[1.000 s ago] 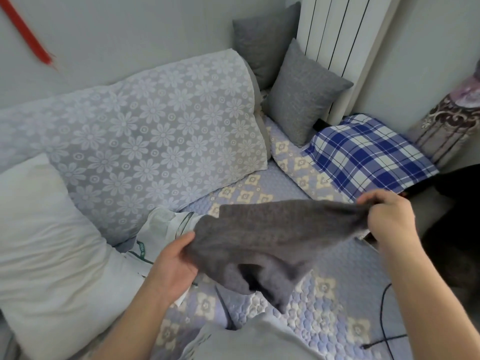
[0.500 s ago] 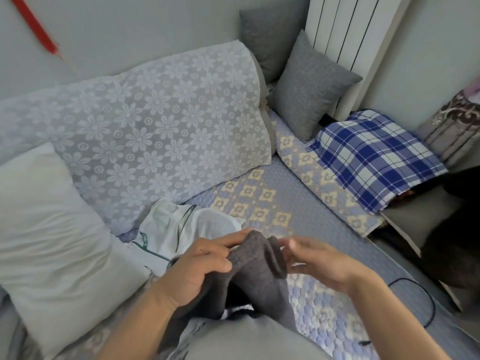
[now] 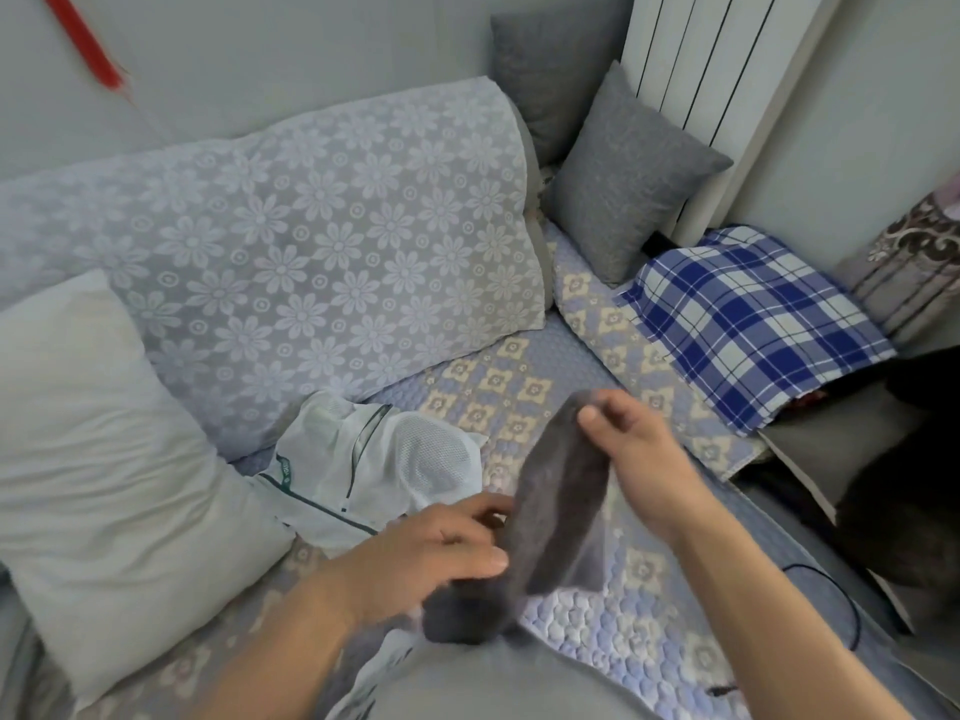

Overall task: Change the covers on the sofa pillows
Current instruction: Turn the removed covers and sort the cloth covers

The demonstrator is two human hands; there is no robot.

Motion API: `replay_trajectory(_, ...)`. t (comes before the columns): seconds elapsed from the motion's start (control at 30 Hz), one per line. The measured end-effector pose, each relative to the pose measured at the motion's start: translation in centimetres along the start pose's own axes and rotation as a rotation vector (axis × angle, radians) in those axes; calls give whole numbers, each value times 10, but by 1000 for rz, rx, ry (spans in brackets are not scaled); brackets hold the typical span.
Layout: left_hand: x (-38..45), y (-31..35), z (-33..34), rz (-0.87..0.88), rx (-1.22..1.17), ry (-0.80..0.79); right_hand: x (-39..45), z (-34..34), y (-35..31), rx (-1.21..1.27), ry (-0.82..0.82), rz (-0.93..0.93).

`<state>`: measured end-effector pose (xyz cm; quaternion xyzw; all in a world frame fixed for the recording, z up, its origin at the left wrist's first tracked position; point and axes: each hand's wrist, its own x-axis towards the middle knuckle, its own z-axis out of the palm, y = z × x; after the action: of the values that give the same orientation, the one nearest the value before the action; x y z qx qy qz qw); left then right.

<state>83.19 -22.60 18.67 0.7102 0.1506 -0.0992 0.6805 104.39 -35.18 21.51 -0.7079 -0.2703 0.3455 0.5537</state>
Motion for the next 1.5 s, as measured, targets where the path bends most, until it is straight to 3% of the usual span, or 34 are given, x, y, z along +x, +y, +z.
replay_trajectory(0.13, 14, 2, 20, -222, 577, -159, 3, -26, -51, -1, 90, -196)
replay_trajectory(0.27, 29, 2, 35, -319, 615, -250, 3, -40, -87, -45, 64, -396)
replay_trajectory(0.3, 34, 4, 35, -287, 586, -173, 2, -43, -93, -77, 51, -420)
replay_trajectory(0.37, 45, 21, 31, -191, 429, 178, 3, -51, -104, -183, 36, -450)
replay_trajectory(0.43, 51, 48, 23, 29, 225, 522, 3, -56, -108, -278, 44, -457)
replay_trajectory(0.47, 53, 66, 20, 151, 147, 604, 3, -56, -109, -295, 56, -460)
replay_trajectory(0.57, 56, 112, 21, 360, 19, 619, 2, -52, -108, -347, 102, -465)
replay_trajectory(0.7, 63, 135, 37, 377, -49, 646, 2, -42, -106, -410, 108, -482)
replay_trajectory(0.8, 68, 128, 39, 365, 45, 734, -1, -36, -105, -437, 119, -457)
replay_trajectory(0.97, 68, 123, 30, 264, -181, 587, -4, -31, -100, -414, 97, -418)
replay_trajectory(1.2, 64, 128, 20, 180, -102, 499, -4, -31, -96, -456, 88, -367)
replay_trajectory(1.5, 63, 127, 13, 72, -487, 424, -5, -22, -89, -495, -12, -349)
